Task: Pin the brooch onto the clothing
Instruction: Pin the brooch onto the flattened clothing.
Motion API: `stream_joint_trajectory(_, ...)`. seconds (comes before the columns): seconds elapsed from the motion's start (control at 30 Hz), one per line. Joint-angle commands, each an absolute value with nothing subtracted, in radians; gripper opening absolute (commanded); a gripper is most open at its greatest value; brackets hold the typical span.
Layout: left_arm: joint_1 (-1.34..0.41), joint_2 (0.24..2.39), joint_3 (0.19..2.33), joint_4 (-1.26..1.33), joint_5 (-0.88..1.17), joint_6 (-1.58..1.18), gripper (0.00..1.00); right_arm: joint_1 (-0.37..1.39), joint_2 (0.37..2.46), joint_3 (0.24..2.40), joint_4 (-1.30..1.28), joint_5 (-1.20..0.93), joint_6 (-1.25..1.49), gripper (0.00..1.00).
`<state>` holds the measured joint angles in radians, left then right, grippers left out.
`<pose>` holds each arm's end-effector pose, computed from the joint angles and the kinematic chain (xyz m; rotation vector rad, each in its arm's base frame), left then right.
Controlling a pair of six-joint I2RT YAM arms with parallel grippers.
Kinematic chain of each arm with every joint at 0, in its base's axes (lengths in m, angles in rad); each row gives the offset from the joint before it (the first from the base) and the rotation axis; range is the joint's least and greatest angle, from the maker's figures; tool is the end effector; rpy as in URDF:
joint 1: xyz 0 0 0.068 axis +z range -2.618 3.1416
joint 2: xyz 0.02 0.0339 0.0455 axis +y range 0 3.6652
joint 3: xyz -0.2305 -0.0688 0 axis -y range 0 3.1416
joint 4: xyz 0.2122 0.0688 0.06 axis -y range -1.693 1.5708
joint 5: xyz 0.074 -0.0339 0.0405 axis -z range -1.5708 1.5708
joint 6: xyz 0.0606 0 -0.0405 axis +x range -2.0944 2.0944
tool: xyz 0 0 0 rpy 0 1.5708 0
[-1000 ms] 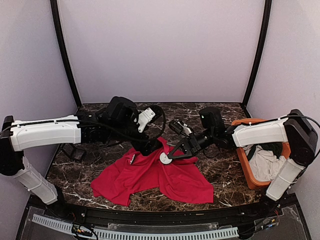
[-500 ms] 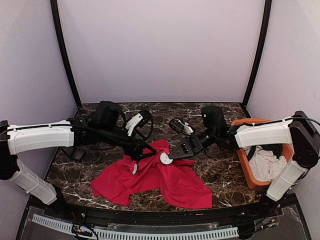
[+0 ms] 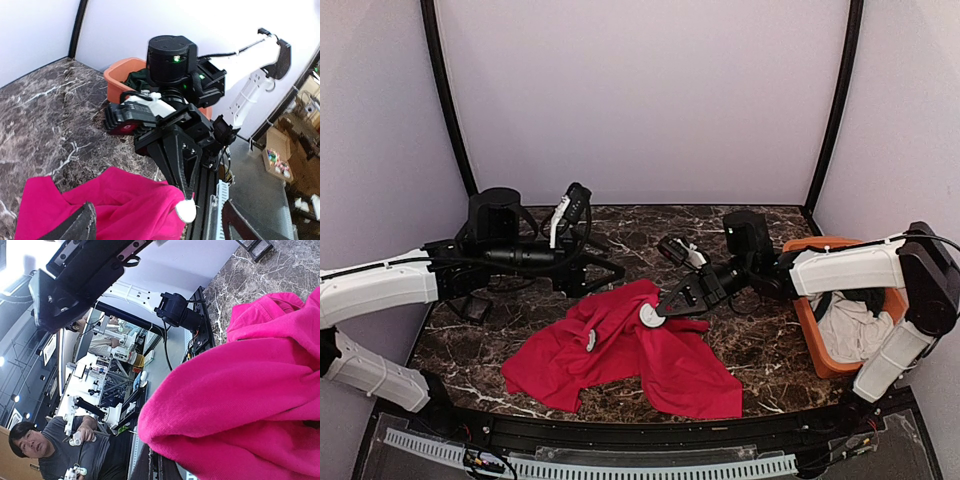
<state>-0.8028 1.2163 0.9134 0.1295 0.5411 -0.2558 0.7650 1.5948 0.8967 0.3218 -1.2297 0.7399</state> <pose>0.1752 -0.2263 0.3019 0.9095 1.6554 -1.2206 0.1872 0.2589 0.2189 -1.0395 2.0965 2.0679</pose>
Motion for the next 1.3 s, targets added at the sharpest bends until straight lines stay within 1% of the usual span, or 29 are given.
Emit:
stream_joint_trajectory(0.0,-0.799,1.241,0.907,0.130,0.682,-0.338,0.72,0.767,1.582,0.897,0.371,-1.221,0.742,0.00)
stream_joint_trajectory(0.03,-0.799,1.252,0.897,0.146,0.715,-0.354,0.68,0.765,1.583,0.900,0.371,-1.220,0.744,0.00)
stream_joint_trajectory(0.07,-0.799,1.258,0.891,0.158,0.733,-0.385,0.60,0.765,1.583,0.902,0.370,-1.220,0.745,0.00)
stream_joint_trajectory(0.13,-0.801,1.265,0.875,0.178,0.767,-0.414,0.50,0.764,1.583,0.906,0.371,-1.220,0.746,0.00)
stream_joint_trajectory(0.2,-0.802,1.266,0.867,0.183,0.794,-0.428,0.44,0.761,1.584,0.910,0.368,-1.217,0.746,0.00)
stream_joint_trajectory(0.27,-0.808,1.270,0.858,0.190,0.816,-0.441,0.40,0.758,1.585,0.913,0.362,-1.214,0.742,0.00)
stream_joint_trajectory(0.47,-0.834,1.314,0.857,0.183,0.860,-0.453,0.38,0.752,1.592,0.925,0.357,-1.210,0.742,0.00)
stream_joint_trajectory(0.57,-0.837,1.343,0.849,0.236,0.872,-0.491,0.36,0.752,1.592,0.931,0.355,-1.210,0.742,0.00)
stream_joint_trajectory(0.77,-0.838,1.402,0.857,0.262,0.879,-0.506,0.35,0.752,1.588,0.935,0.340,-1.209,0.735,0.00)
stream_joint_trajectory(0.97,-0.839,1.426,0.857,0.314,0.882,-0.529,0.35,0.752,1.589,0.939,0.321,-1.200,0.723,0.00)
stream_joint_trajectory(1.07,-0.839,1.443,0.858,0.341,0.887,-0.551,0.39,0.752,1.589,0.938,0.318,-1.198,0.722,0.00)
stream_joint_trajectory(1.13,-0.839,1.456,0.856,0.370,0.896,-0.570,0.39,0.752,1.589,0.940,0.313,-1.198,0.717,0.00)
stream_joint_trajectory(1.17,-0.839,1.459,0.854,0.386,0.902,-0.577,0.39,0.753,1.589,0.940,0.309,-1.195,0.714,0.00)
stream_joint_trajectory(1.27,-0.842,1.467,0.855,0.396,0.909,-0.587,0.32,0.752,1.588,0.940,0.302,-1.193,0.711,0.00)
